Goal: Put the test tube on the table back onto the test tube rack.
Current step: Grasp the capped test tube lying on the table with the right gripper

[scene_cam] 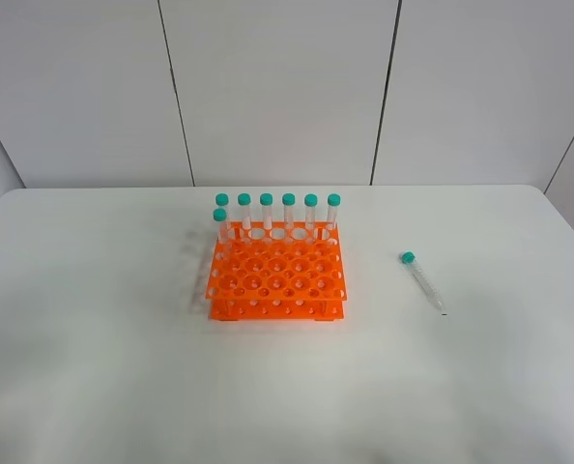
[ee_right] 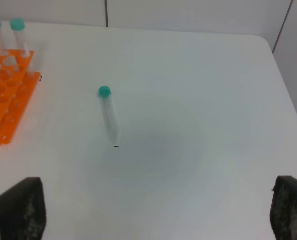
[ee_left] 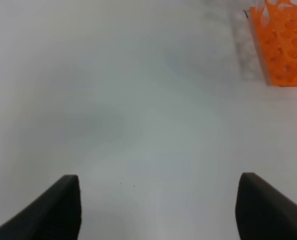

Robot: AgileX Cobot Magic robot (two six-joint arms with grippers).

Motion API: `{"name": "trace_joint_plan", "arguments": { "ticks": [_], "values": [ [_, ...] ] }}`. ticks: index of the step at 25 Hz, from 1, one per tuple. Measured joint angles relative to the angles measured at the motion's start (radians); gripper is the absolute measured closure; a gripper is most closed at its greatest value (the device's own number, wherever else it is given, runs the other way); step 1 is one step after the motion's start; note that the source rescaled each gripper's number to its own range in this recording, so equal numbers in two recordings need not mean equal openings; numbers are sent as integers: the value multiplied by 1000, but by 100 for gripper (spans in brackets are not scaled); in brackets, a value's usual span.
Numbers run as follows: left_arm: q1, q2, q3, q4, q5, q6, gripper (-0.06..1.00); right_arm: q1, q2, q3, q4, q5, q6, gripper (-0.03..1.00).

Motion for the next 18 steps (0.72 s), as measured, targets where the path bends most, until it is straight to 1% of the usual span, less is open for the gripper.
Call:
{"name": "trace_joint_plan", "arguments": {
  "ticks": [12,14,18],
  "values": [
    [0,0,0,0,0,0,9,0,26,-14,1,-6,0,-3],
    [0,0,0,0,0,0,9,0,100,-50,2,-26,0,-3],
    [0,0,0,0,0,0,9,0,358,-157,10,-62,0,-3]
  ]
}}
